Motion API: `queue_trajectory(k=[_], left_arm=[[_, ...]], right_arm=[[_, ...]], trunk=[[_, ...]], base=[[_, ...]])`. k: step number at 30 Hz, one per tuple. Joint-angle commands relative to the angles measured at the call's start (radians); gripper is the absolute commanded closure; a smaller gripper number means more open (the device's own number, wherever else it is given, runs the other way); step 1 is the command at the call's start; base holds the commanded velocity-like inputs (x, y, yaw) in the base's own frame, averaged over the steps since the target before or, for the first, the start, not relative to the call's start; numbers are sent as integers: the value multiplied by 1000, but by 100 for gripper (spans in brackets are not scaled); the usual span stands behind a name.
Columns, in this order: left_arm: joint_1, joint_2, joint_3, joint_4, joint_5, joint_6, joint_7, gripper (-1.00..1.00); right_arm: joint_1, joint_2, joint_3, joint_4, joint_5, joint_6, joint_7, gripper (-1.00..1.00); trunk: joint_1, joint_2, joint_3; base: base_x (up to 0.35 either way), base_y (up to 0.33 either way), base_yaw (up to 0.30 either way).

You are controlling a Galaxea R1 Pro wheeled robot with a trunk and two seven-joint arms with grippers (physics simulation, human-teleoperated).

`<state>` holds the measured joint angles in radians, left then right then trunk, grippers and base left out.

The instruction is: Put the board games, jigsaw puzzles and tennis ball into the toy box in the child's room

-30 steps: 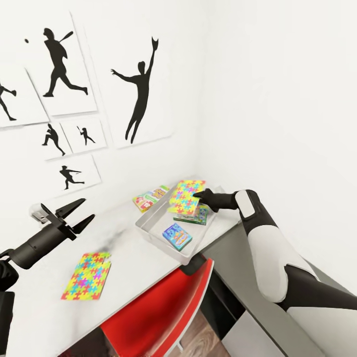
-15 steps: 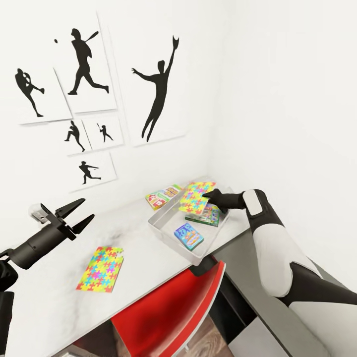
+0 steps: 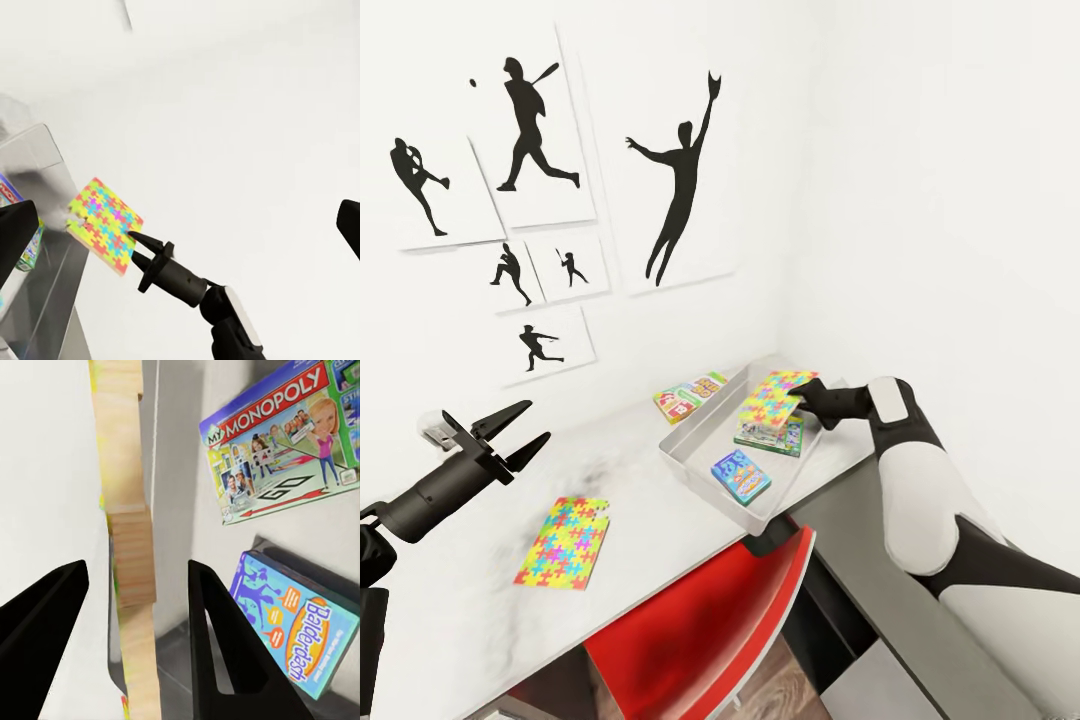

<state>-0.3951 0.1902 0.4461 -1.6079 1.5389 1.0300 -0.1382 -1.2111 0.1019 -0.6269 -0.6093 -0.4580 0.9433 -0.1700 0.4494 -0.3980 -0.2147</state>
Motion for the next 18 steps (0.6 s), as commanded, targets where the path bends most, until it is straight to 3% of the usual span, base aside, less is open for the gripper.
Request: queue_trajectory(k=[1, 11, 18], left_arm=[[-1, 0, 1, 0, -10, 4, -10, -100], [-1, 0, 1, 0, -10, 4, -11, -100], [-2, 1, 2, 0, -10, 4, -10, -100]], right_arm=[[-2, 1, -9, -1, -14, 0, -14, 100], [-9, 9, -19, -1, -24, -48, -28, 100], [-45, 11, -22, 30, -25, -58, -30, 100]], trunk=[[1, -2, -2], [1, -2, -4], [1, -2, -13]], base=[[0, 0, 1], [0, 0, 0], [0, 0, 0]])
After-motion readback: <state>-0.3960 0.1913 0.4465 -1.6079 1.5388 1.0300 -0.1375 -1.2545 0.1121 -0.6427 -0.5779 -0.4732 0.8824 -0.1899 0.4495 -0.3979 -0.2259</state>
